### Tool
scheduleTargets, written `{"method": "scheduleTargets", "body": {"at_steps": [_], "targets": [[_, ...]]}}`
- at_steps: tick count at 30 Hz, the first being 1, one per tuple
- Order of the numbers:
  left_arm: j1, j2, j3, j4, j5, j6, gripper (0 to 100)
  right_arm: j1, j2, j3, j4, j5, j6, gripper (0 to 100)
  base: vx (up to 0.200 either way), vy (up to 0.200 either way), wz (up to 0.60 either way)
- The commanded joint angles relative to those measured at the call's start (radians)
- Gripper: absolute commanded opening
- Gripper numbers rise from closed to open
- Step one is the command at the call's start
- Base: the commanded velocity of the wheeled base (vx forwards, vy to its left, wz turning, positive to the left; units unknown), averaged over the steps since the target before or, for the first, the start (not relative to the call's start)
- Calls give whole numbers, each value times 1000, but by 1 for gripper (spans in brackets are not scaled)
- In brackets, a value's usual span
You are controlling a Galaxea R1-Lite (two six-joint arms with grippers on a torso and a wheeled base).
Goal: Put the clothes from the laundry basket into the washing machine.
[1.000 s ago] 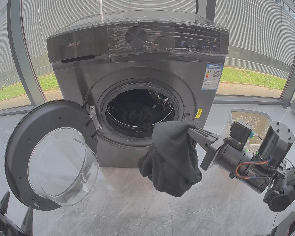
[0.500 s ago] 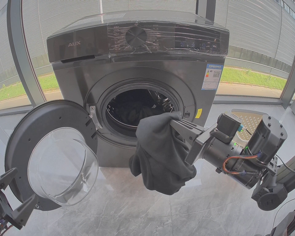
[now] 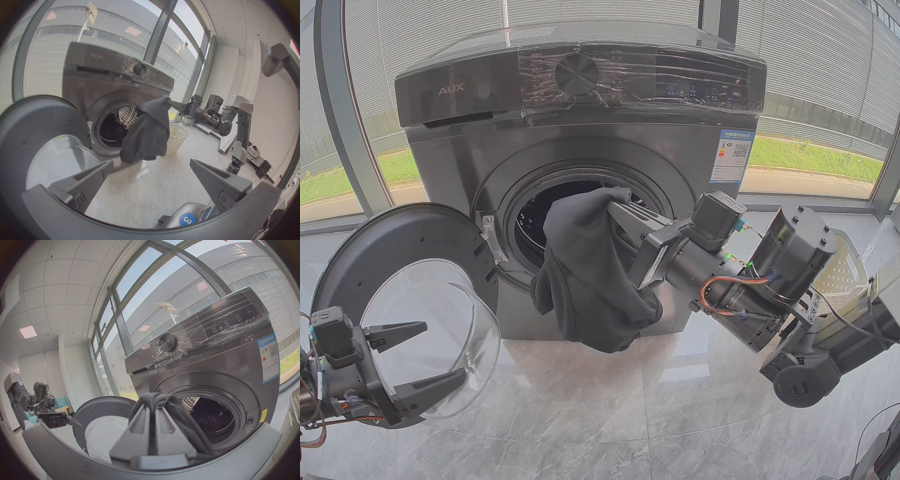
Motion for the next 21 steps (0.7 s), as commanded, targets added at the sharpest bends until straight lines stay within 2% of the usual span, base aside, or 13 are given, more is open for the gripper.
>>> {"method": "scheduleTargets", "body": {"at_steps": [1, 5, 9, 21], "targets": [[-67, 263, -4, -101, -2, -9, 100, -1, 71, -52, -2, -16, 0, 0, 0, 0, 0], [-82, 362, -10, -161, 1, -4, 100, -3, 80, -58, 0, -17, -2, 0, 0, 0, 0], [-103, 450, -36, -221, 18, -12, 100, -3, 86, -64, -2, -19, -3, 0, 0, 0, 0], [-175, 589, -75, -242, 21, -24, 100, -15, 90, -73, -2, -20, -3, 0, 0, 0, 0]]}}
